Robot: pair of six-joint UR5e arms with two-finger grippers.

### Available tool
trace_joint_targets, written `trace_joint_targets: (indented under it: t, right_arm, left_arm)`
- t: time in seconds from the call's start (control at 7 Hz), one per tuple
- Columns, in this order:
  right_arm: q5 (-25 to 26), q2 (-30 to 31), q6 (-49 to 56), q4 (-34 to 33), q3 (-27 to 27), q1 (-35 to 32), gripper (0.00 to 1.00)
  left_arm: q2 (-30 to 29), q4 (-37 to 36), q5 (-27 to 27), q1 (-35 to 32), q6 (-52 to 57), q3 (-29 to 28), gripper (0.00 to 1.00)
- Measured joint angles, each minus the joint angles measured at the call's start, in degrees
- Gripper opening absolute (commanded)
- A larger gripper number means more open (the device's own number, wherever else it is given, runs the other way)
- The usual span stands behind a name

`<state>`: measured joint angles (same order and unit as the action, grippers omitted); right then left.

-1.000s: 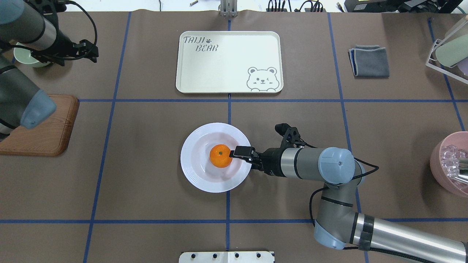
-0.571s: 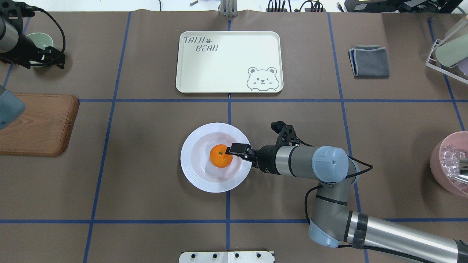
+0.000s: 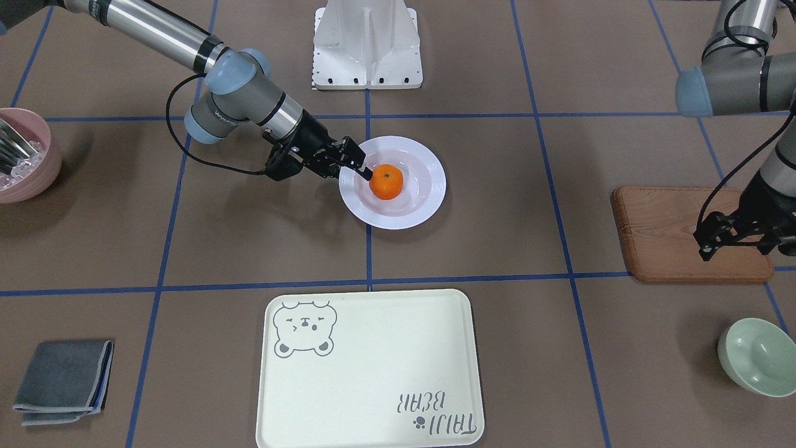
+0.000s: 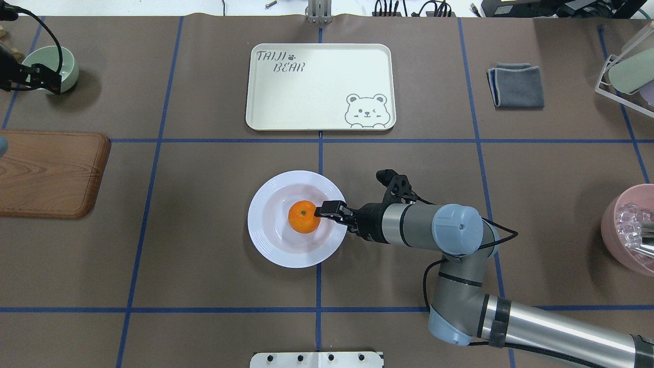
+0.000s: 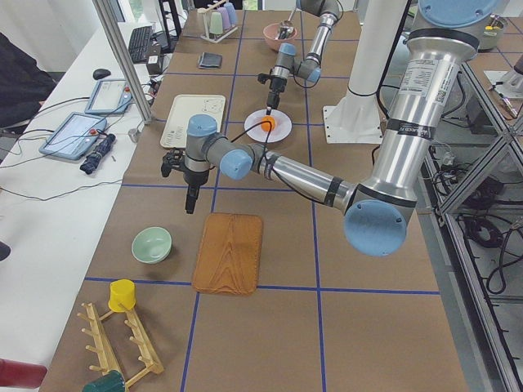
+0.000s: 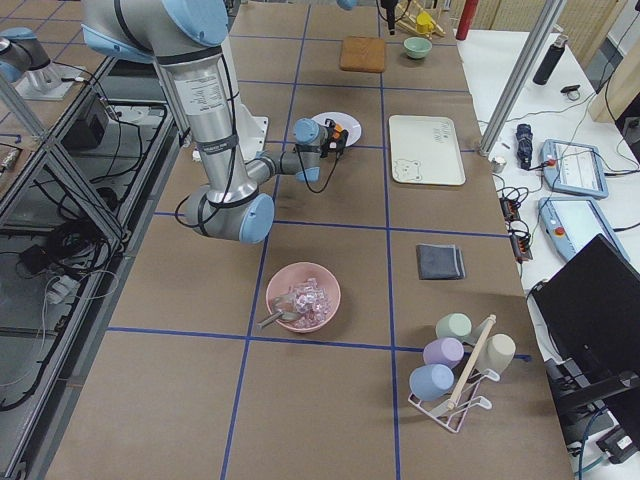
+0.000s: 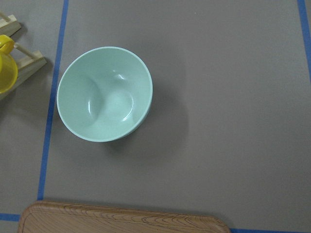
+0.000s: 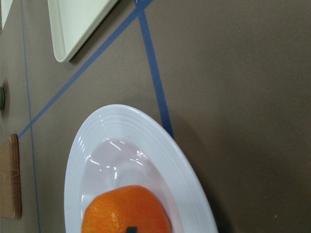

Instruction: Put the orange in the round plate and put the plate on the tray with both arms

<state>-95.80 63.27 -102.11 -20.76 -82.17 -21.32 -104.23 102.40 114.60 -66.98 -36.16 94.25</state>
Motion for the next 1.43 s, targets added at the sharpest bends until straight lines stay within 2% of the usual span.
trace_joint_targets:
  t: [0.14,0.29,0.57,1.0,1.43]
  right_arm:
    - [0.13,-0.13,-0.02,0.11,-0.04,-0.02,0.05]
    - [0.37,-0.38,-0.02,0.20,-0.12,-0.03,0.00]
    - [1.79,-1.11,-0.25,0.67,-0.47,-0.03,0.00]
    - [7.55,-2.58,-1.77,4.38,-0.61,-1.11,0.00]
    - [9.17,-5.29,-6.37,4.33,1.16,-8.24,0.00]
  left_arm:
    - [0.09,-0.01,0.00,-0.39,0.51,-0.05,0.99]
    - [0.46,-0.01,0.01,-1.04,1.79,-0.11,0.99]
    - [1.90,-0.01,0.00,-2.90,5.26,-0.24,0.99]
    - [3.97,0.07,0.00,-3.79,7.77,-0.35,0.99]
    - [5.05,0.08,0.01,-4.42,8.51,-0.41,0.99]
